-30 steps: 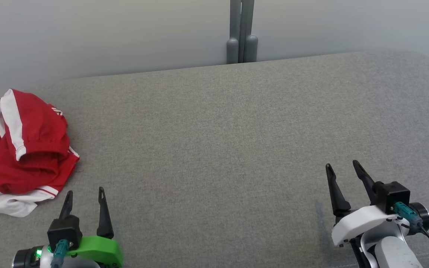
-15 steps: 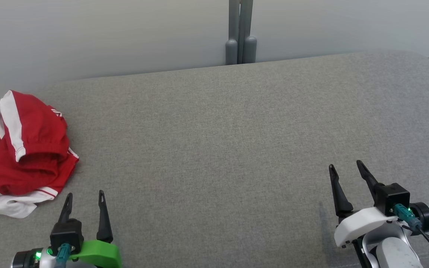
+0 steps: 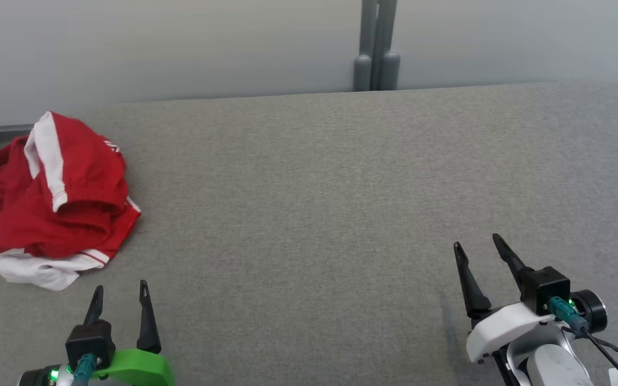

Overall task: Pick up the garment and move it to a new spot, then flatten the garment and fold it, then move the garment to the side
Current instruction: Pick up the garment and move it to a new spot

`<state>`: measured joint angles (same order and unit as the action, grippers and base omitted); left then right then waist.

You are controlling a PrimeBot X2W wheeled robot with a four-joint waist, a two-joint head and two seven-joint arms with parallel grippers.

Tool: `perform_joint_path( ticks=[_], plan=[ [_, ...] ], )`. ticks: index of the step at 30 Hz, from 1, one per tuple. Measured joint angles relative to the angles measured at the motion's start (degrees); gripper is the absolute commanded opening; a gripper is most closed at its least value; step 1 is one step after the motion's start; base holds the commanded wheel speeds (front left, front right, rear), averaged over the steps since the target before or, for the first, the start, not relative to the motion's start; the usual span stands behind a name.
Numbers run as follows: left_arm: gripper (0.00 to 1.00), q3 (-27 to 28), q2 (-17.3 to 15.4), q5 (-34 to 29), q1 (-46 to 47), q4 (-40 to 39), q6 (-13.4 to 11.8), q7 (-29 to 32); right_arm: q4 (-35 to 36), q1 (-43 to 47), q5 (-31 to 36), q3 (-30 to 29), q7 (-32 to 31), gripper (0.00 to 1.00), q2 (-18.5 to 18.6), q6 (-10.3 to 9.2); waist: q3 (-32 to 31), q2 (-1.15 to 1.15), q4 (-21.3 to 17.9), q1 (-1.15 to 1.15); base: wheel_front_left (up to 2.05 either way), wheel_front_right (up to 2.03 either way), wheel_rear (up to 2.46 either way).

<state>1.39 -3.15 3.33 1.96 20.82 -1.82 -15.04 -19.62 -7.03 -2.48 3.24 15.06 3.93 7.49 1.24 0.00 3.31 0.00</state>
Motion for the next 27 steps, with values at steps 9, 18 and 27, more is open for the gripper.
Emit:
perform_joint_path(
  ticks=[9,18,27],
  plan=[
    [1.0,1.8,0.2,3.1,-0.3,2.8,2.7,0.0,-1.1,-0.9,-1.5,6.0,0.0,1.0,-0.1,0.0,0.5,0.0,10.9,0.0,0.0,0.0,0.0],
    [1.0,4.2,0.2,7.0,-1.4,5.5,4.8,0.0,-2.7,-2.8,-2.6,9.5,0.0,1.0,-0.6,0.0,1.2,0.0,22.7,0.0,0.0,0.0,0.0],
    [1.0,2.4,0.2,8.1,3.1,5.3,8.4,0.0,-3.4,-2.7,-2.6,8.7,0.0,1.0,1.4,0.01,2.8,0.0,24.0,0.0,0.0,0.0,0.0]
  ],
)
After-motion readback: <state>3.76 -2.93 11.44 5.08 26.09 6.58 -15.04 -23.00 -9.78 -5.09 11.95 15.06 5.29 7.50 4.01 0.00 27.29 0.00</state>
